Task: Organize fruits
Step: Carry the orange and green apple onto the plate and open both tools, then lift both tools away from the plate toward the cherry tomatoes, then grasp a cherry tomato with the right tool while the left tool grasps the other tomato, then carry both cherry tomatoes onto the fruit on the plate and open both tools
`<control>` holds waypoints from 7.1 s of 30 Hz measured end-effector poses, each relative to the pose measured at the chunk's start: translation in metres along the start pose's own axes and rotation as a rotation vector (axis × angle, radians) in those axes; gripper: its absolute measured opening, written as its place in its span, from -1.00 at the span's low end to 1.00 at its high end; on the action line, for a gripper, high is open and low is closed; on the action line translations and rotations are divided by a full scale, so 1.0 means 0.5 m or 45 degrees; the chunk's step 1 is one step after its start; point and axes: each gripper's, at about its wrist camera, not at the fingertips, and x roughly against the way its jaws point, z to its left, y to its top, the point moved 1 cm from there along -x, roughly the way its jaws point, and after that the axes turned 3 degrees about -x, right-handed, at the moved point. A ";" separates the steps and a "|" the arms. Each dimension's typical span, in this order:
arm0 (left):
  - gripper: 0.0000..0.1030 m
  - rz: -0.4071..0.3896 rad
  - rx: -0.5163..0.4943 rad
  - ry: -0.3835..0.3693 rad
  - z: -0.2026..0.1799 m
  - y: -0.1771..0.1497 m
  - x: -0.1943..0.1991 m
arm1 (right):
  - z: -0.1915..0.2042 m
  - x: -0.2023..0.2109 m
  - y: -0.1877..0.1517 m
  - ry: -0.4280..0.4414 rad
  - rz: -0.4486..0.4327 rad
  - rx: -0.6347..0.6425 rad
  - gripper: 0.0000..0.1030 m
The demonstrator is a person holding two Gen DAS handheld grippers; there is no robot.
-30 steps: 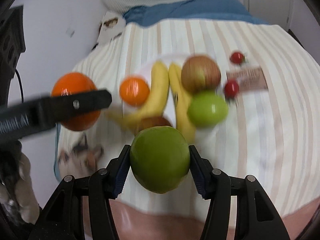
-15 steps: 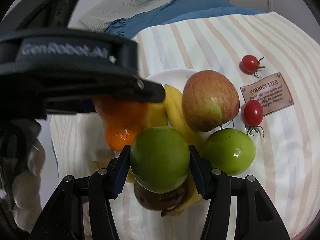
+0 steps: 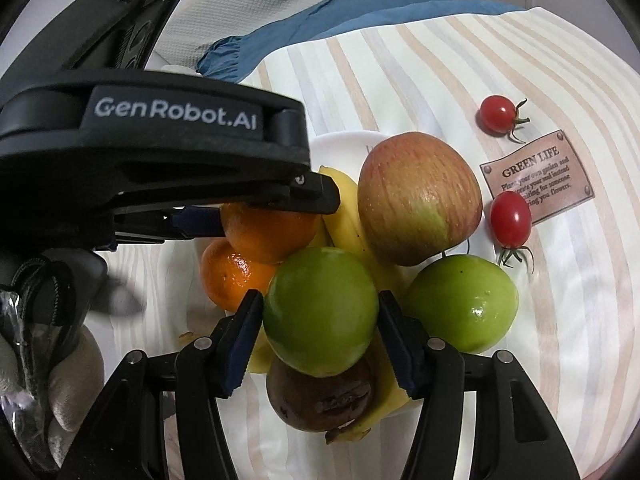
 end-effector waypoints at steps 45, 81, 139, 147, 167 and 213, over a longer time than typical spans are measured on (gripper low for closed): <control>0.99 -0.542 0.085 0.405 -0.031 -0.363 0.235 | -0.050 0.347 -0.102 -0.286 -0.192 0.296 0.93; 0.99 -0.905 0.145 0.447 -0.205 -0.642 0.490 | 0.019 0.761 -0.279 -0.146 -0.453 0.463 0.95; 0.99 -0.157 -0.305 0.440 -0.251 0.133 0.059 | -0.212 0.043 0.129 0.043 0.198 0.473 -0.36; 0.99 -0.112 -0.355 0.342 -0.276 0.152 0.029 | -0.251 0.115 0.125 -0.005 0.076 0.345 -0.43; -0.38 0.104 -0.433 0.284 -0.323 0.160 -0.111 | -0.360 0.177 0.150 -0.025 0.015 0.097 -0.43; -0.39 -0.191 0.433 -0.183 0.096 -0.209 0.054 | -0.064 0.103 -0.035 0.135 0.157 0.283 -0.43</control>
